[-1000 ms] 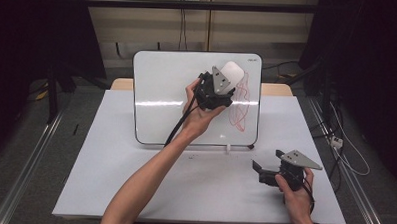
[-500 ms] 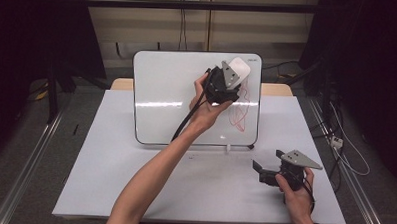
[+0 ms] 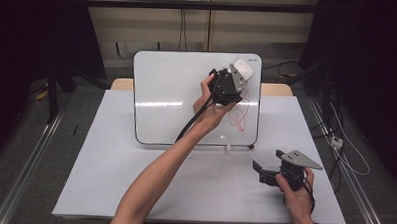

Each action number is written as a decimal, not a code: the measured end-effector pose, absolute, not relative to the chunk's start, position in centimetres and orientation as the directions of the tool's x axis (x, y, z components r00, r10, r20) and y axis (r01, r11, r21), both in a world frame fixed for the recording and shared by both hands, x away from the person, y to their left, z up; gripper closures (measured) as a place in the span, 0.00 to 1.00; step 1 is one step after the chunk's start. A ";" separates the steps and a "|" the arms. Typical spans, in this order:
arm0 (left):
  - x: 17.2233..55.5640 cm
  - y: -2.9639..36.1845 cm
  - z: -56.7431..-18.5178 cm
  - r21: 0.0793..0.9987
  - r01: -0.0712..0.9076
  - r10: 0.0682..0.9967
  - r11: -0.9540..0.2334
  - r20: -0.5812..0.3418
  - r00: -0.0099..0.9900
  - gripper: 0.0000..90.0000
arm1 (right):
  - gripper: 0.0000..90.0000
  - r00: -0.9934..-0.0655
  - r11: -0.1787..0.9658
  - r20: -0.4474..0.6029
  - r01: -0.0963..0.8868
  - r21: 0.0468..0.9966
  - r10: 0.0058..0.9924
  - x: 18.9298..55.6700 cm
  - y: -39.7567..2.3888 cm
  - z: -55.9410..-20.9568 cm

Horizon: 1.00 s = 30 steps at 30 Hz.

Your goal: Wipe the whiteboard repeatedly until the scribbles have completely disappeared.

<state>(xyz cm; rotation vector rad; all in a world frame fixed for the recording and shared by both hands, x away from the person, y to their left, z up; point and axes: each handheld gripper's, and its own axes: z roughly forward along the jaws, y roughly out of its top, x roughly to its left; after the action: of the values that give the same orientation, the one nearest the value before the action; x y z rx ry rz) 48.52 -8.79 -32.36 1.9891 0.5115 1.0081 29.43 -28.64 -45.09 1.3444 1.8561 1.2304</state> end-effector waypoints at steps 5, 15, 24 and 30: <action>48.5 -9.2 -32.7 0.800 -0.008 0.650 -0.599 0.493 0.579 0.35 | 0.05 -0.365 0.090 0.086 0.440 0.894 0.927 29.4 -28.6 -45.1; 48.5 -9.4 -33.0 0.800 -0.013 0.656 -0.600 0.501 0.564 0.35 | 0.06 -0.362 0.090 0.085 0.441 0.893 0.928 29.4 -28.6 -45.1; 48.2 -9.6 -33.3 0.780 -0.009 0.643 -0.625 0.522 0.560 0.35 | 0.06 -0.366 0.092 0.084 0.436 0.895 0.927 29.4 -28.6 -45.1; 47.7 -9.8 -34.0 0.780 -0.005 0.640 -0.625 0.516 0.569 0.35 | 0.06 -0.367 0.092 0.083 0.436 0.895 0.927 29.4 -28.5 -45.1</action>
<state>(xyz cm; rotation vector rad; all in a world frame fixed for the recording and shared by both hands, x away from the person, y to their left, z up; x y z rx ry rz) 47.69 -9.80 -34.00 2.0337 0.5065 1.0684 29.36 -28.54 -45.05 1.3347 1.8571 1.2339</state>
